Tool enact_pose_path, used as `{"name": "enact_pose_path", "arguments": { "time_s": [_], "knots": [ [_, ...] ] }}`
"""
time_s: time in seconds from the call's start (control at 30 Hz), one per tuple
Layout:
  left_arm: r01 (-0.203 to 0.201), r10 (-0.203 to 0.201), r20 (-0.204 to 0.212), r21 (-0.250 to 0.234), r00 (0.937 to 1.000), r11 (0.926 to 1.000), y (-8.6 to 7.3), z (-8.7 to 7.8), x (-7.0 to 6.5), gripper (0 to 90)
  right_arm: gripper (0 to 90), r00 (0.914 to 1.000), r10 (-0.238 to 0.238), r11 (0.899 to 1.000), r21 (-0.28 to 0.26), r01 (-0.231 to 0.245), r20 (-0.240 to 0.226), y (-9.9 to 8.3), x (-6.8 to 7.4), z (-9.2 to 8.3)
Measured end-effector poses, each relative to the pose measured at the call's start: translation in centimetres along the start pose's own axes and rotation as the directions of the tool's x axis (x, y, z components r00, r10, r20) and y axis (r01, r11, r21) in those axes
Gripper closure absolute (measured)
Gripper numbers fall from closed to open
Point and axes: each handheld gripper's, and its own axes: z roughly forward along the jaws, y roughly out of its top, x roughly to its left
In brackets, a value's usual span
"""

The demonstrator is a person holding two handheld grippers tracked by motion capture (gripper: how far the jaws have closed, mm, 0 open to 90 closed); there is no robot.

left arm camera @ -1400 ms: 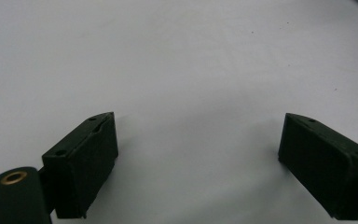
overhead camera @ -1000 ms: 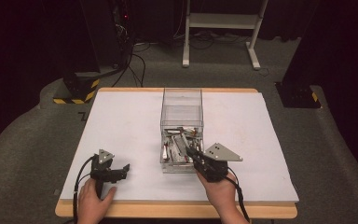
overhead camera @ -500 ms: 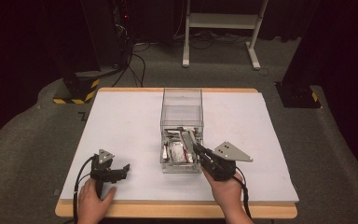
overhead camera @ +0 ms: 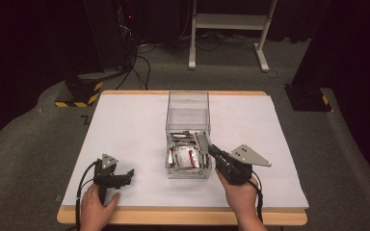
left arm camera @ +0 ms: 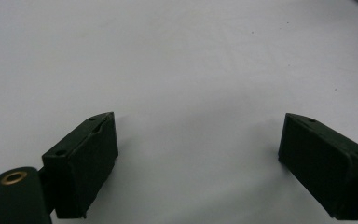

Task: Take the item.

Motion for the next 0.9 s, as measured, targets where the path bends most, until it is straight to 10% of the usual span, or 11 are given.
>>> {"name": "enact_pose_path", "arguments": {
  "time_s": [0.9],
  "knots": [
    [0.008, -0.008, -0.001, -0.008, 1.0000, 0.9999, 0.0, 0.0, -0.1, 11.9, 88.2, 0.9922, 0.052, 0.999, -0.020, -0.050, 0.113, -0.3, -3.9, -0.8]
  ]
}}
